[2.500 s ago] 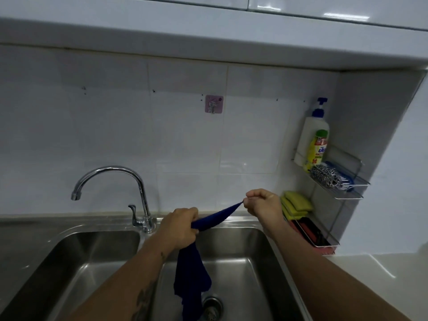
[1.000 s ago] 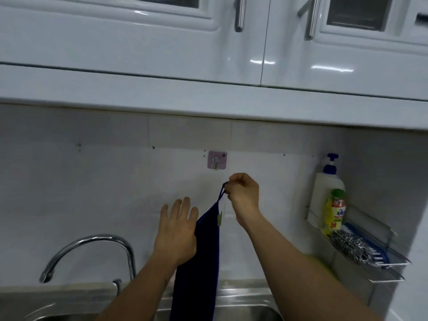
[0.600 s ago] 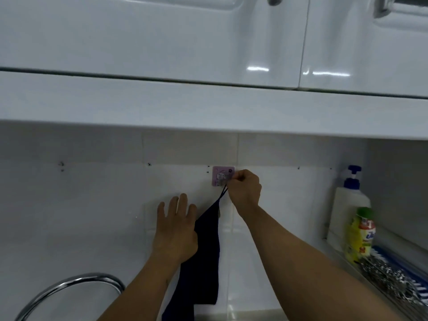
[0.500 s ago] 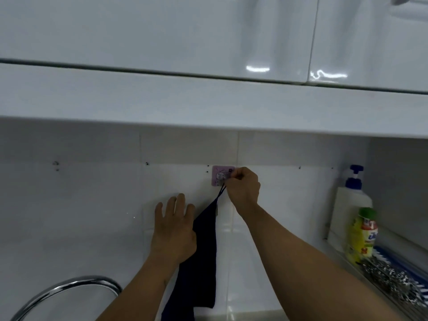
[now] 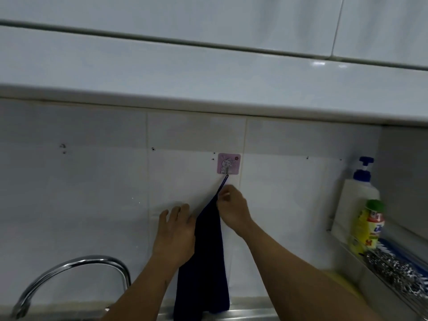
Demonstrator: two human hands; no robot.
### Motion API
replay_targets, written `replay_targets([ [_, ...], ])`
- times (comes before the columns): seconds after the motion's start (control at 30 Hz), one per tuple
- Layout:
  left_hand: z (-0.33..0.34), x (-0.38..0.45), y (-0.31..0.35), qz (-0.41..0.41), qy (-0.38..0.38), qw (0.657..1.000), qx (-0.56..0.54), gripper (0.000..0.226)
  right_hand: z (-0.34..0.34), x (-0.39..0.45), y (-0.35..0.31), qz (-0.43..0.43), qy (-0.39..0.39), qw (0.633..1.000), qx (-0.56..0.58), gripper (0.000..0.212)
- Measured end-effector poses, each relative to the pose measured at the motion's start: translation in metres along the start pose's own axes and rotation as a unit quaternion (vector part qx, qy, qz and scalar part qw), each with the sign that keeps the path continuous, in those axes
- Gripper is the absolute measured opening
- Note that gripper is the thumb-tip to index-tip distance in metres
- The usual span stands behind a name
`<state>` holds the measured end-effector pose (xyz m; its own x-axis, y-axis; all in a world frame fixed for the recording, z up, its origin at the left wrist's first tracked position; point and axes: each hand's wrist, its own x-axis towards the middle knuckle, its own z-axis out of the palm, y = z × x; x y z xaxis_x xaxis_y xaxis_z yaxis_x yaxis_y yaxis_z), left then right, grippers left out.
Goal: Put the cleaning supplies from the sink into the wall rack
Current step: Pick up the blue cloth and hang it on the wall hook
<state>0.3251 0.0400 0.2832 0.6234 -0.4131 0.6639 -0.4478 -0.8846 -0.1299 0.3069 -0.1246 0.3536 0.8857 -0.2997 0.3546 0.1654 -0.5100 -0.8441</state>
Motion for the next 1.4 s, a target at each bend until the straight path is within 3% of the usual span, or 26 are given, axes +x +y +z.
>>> replay_targets([
  [0.1, 0.002, -0.005, 0.001, -0.004, -0.019, 1.000, 0.005, 0.031, 0.002, -0.021, 0.021, -0.088, -0.114, 0.986, -0.085, 0.010],
  [0.17, 0.001, -0.008, 0.002, -0.006, -0.030, 0.999, 0.008, 0.039, -0.003, -0.030, 0.033, -0.166, -0.114, 0.963, -0.180, 0.007],
  [0.3, 0.003, -0.019, 0.012, -0.003, -0.051, 0.999, -0.013, 0.053, -0.013, -0.049, 0.056, -0.226, -0.070, 0.942, -0.237, 0.035],
  [0.43, 0.010, -0.031, 0.029, -0.010, -0.066, 0.997, -0.037, 0.052, -0.017, -0.074, 0.080, -0.225, -0.076, 0.933, -0.271, 0.055],
  [0.63, 0.012, -0.040, 0.040, -0.006, -0.058, 0.998, -0.026, 0.039, -0.029, -0.088, 0.099, -0.188, -0.049, 0.923, -0.332, 0.051],
  [0.77, 0.012, -0.042, 0.017, -0.025, -0.038, 0.999, 0.003, 0.026, -0.043, -0.079, 0.103, -0.183, -0.053, 0.879, -0.437, 0.031],
  [0.87, 0.011, -0.044, 0.014, -0.031, -0.034, 0.999, 0.012, 0.019, -0.043, -0.079, 0.106, -0.178, -0.049, 0.889, -0.419, 0.002],
  [0.97, 0.013, -0.047, 0.021, -0.039, -0.036, 0.999, 0.007, 0.014, -0.033, -0.085, 0.110, -0.192, -0.044, 0.903, -0.381, 0.006],
  [1.07, 0.015, -0.052, 0.031, -0.052, -0.054, 0.997, -0.002, 0.015, -0.023, -0.094, 0.117, -0.204, -0.058, 0.906, -0.367, 0.024],
  [1.2, 0.016, -0.060, 0.053, -0.073, -0.077, 0.994, -0.025, 0.016, -0.017, -0.104, 0.129, -0.224, -0.061, 0.889, -0.394, 0.042],
  [1.4, 0.022, -0.071, 0.044, -0.082, -0.069, 0.994, -0.037, 0.013, -0.045, -0.105, 0.144, -0.191, -0.037, 0.862, -0.469, 0.045],
])
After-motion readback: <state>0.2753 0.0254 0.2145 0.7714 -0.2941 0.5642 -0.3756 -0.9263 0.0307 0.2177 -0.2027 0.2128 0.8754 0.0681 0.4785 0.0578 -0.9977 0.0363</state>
